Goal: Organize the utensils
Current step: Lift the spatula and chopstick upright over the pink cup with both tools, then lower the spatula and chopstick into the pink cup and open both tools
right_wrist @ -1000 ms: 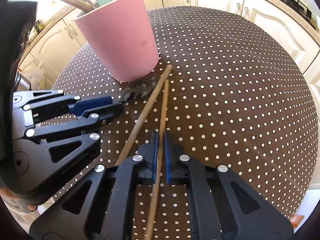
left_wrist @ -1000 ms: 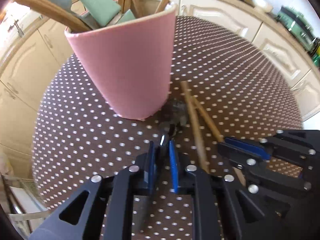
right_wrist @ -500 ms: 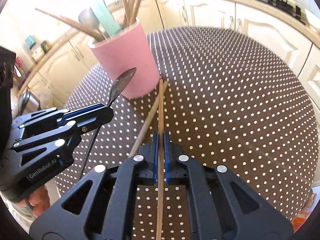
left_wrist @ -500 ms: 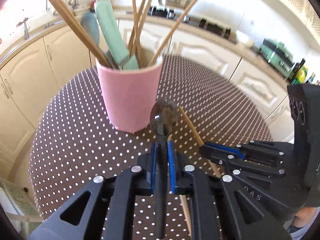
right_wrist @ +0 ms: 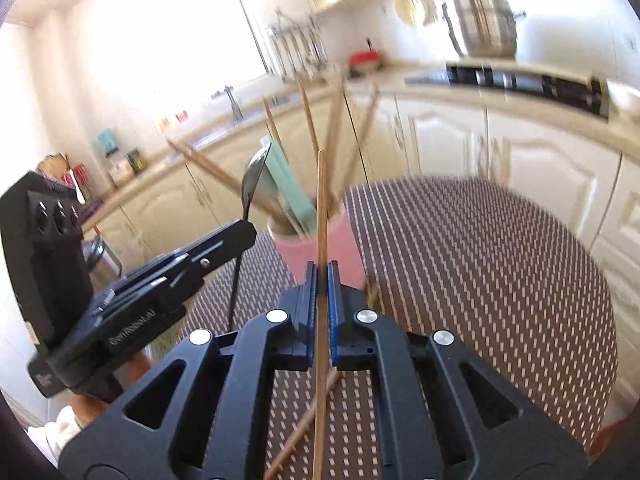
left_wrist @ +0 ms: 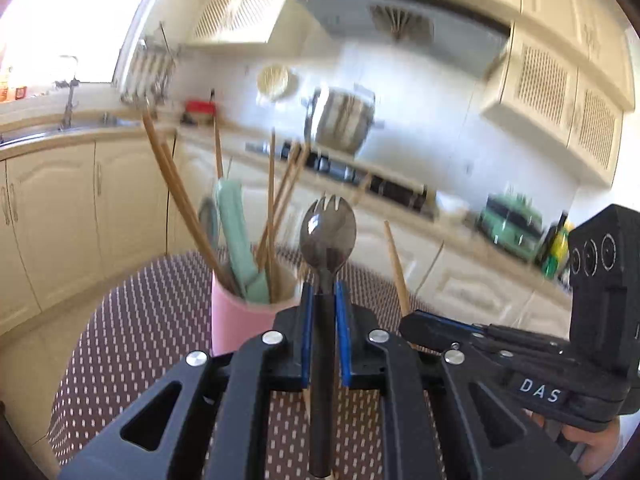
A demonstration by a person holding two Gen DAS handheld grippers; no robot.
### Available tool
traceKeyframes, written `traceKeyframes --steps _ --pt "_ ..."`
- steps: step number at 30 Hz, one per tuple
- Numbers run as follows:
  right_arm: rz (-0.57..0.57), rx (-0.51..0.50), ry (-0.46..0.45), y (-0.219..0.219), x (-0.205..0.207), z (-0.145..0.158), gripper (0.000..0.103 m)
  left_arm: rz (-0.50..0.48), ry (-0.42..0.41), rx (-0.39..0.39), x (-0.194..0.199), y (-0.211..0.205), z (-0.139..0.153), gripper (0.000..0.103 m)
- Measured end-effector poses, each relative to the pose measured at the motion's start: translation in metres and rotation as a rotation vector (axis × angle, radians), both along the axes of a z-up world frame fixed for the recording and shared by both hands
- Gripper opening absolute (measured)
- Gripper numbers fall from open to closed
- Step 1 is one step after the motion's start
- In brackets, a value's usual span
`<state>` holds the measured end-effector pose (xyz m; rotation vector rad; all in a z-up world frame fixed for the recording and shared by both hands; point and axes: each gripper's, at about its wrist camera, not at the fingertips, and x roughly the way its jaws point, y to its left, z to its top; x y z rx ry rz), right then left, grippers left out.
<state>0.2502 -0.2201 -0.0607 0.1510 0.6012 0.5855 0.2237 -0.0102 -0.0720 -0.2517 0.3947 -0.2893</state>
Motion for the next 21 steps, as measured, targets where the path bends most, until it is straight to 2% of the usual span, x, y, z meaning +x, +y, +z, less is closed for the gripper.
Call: traceKeyframes --steps 6,11,17,21 --pt "-0.019 0.07 -0.154 0.017 0.011 0.032 0.005 0.092 -0.168 -0.041 0.005 0.004 0.025 0.011" --pt "-0.046 0.118 -0.261 0.028 0.024 0.047 0.005 0.161 -0.262 -0.053 0.018 -0.001 0.037 0.011" --pt "-0.085 0.177 -0.354 0.035 0.042 0.057 0.006 0.2 -0.307 -0.139 0.043 0.007 0.037 0.011" --pt "-0.11 0.2 -0.42 0.038 0.049 0.061 0.006 0.205 -0.29 -0.184 0.06 0.014 0.031 0.011"
